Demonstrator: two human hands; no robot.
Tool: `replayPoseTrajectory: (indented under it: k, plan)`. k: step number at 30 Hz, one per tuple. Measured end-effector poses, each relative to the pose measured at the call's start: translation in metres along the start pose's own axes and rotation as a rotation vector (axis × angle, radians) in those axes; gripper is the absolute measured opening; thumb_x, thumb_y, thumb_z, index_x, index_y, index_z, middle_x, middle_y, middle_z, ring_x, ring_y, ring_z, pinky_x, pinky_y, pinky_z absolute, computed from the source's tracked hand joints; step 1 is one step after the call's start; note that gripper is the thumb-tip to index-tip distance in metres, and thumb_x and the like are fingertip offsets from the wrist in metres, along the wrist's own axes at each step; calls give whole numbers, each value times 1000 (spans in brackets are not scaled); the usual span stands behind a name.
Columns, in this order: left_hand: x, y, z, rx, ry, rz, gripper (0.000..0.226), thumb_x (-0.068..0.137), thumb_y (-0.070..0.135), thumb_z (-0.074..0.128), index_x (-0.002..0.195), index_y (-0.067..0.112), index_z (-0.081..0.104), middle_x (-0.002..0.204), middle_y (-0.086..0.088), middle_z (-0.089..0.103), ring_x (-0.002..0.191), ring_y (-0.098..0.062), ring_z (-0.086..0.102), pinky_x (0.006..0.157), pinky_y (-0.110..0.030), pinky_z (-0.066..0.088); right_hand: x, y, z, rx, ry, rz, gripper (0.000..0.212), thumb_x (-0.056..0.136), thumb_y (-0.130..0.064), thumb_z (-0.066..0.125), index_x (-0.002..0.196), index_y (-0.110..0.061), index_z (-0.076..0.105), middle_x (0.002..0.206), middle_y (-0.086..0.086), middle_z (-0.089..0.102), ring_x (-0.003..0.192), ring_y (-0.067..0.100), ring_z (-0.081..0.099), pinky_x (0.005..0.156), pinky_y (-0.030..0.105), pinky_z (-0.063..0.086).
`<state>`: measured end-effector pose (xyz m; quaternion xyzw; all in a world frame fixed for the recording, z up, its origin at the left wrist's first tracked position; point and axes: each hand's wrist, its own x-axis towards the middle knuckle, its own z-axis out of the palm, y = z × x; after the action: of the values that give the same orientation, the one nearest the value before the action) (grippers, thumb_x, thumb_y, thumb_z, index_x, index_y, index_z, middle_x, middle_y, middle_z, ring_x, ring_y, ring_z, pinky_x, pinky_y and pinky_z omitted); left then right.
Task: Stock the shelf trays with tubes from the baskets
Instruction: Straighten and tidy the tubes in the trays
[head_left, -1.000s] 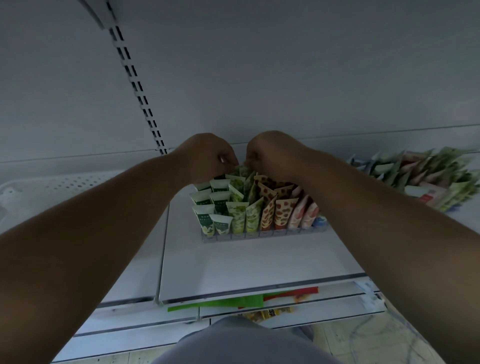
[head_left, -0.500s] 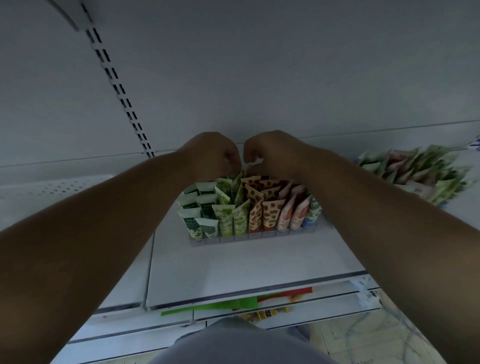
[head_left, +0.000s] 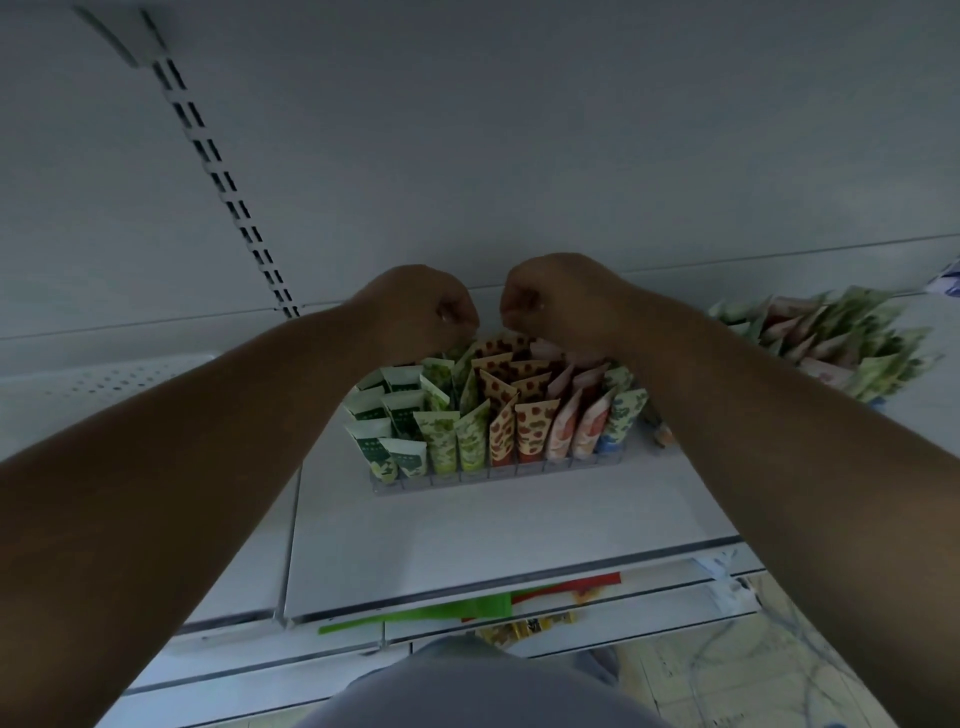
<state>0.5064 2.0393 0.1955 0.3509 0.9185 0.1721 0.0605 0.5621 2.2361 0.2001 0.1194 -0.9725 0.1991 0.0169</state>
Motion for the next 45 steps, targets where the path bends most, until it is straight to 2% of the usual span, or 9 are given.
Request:
replayPoseTrajectory:
  k: [7,18,23,29,32,35,39,42,45]
  plan:
    - [12,13,1,11,-39,72,16,85,30,69,97,22,75,90,11,65,84,-3,54,78,-19,38,-2,11,-5,-88,-102,23,11,83,-18,68,92,-15,73,96,5,68,85,19,60,71,22,37]
    - [8,11,1,24,-15,190,11,88,20,66,95,19,75,90,9,67,79,-4,54,73,-21,38,0,8,-3,-83,-162,60,12,86,-16,61,90,-14,72,90,2,63,80,18,59,66,22,36]
    - [6,6,2,11,3,157,16,90,22,65,103,21,73,95,7,68,83,-7,56,77,-23,43,-5,7,-4,-69,-128,28,14,88,-15,61,93,-10,73,98,7,68,85,17,58,71,25,40]
    - [3,0,-2,43,13,121,11,84,23,71,95,25,73,85,13,62,77,-5,55,71,-20,38,-16,20,-13,-64,-81,29,7,86,-16,66,91,-15,71,88,-4,59,86,13,55,70,21,33]
    - [4,2,0,-1,13,130,12,83,19,73,93,25,74,86,12,67,73,2,56,68,-13,39,-17,21,-12,-58,-81,23,7,83,-13,67,90,-14,70,87,-5,59,85,13,55,69,21,33]
    - [4,-2,1,-25,-3,142,13,84,19,73,94,27,75,88,10,69,77,-2,60,72,-16,41,-17,20,-10,-97,-66,-10,8,83,-14,68,91,-13,71,84,-7,56,81,10,52,66,21,30]
    - [6,-4,0,-30,-9,128,14,87,19,69,97,27,74,90,9,69,77,-1,59,67,-10,38,-18,20,-8,-94,-42,-12,8,83,-16,68,91,-14,70,83,-7,55,80,10,51,65,21,30]
    - [11,6,1,-11,30,123,15,90,20,65,102,26,72,91,9,64,83,-8,57,71,-19,37,-21,22,-11,-108,-31,-13,11,85,-15,67,94,-11,69,84,-5,56,80,10,50,61,20,26]
    - [21,24,2,-13,31,140,15,89,24,65,102,26,72,88,13,60,79,-4,54,67,-16,36,-23,25,-15,-129,-21,-3,13,84,-14,66,96,-9,69,93,3,65,85,18,56,67,21,29]
